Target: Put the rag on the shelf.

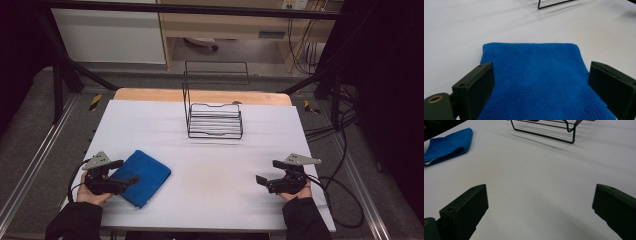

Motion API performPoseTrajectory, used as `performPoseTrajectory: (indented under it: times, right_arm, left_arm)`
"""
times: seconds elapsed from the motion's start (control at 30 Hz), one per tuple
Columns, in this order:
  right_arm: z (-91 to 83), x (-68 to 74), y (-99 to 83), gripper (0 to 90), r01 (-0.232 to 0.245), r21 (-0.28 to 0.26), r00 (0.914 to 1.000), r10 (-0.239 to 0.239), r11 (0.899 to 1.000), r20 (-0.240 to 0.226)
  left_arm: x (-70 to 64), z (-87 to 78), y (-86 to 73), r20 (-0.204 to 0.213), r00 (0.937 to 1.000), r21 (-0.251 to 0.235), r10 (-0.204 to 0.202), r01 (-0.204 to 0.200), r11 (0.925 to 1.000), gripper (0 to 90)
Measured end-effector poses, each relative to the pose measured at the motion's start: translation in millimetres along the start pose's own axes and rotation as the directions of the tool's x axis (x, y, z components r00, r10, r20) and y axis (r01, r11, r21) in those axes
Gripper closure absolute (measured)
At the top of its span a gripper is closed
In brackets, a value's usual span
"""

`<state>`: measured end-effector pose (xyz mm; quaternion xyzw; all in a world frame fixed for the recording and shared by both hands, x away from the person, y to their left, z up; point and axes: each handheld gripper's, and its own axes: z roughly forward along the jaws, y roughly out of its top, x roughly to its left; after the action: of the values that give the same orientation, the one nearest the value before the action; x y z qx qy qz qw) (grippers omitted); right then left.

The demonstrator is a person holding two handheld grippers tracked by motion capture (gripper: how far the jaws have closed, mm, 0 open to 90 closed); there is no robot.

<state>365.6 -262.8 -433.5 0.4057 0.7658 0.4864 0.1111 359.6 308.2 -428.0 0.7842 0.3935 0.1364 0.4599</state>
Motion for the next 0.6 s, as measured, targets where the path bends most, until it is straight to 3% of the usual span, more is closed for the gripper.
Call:
performPoseTrajectory:
  times: [0.37,0.6]
  right_arm:
    - [5.3,5.5,2.7,1.9,-0.002,0.005,1.0,0.002,1.0,-0.007]
    - [7.0,6.9,2.6,1.9,-0.007,0.009,1.0,0.007,1.0,-0.003]
  left_arm:
    - [-4.0,0.9,3.7,-0.012,0.9998,0.011,-0.012,0.013,0.9999,8.8]
    - [-24.0,14.3,16.7,0.014,0.9998,0.032,-0.015,0.015,0.9994,13.1]
